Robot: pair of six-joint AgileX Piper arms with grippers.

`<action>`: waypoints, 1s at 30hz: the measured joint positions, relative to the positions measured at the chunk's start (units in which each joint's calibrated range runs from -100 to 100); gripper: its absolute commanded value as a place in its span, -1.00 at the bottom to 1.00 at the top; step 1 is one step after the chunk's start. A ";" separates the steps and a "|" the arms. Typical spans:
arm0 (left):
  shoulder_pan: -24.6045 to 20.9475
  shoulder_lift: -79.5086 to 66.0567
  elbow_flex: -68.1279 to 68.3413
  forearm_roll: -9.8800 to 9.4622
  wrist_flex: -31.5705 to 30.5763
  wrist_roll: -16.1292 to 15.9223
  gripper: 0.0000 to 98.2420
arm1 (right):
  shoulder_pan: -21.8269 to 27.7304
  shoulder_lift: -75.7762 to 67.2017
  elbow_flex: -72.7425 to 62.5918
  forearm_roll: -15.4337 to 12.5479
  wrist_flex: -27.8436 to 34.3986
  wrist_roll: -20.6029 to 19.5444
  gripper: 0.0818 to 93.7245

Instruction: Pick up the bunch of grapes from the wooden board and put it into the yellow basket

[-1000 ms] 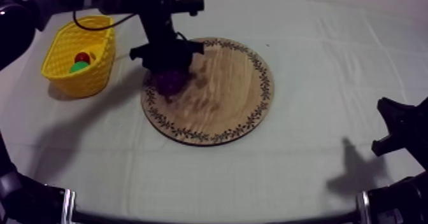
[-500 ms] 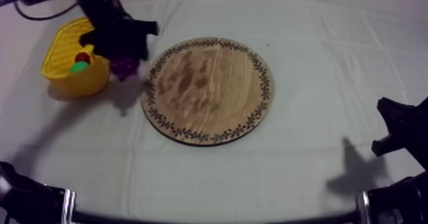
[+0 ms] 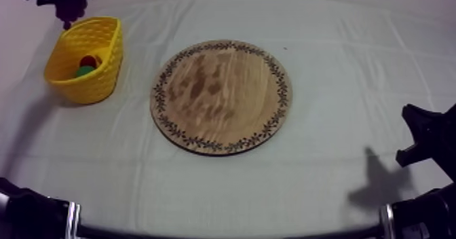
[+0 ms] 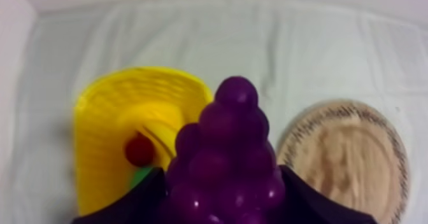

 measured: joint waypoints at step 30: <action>-6.96 25.24 4.34 -4.06 -15.80 0.74 -0.20 | 0.00 0.00 0.00 0.00 0.00 -0.06 -0.99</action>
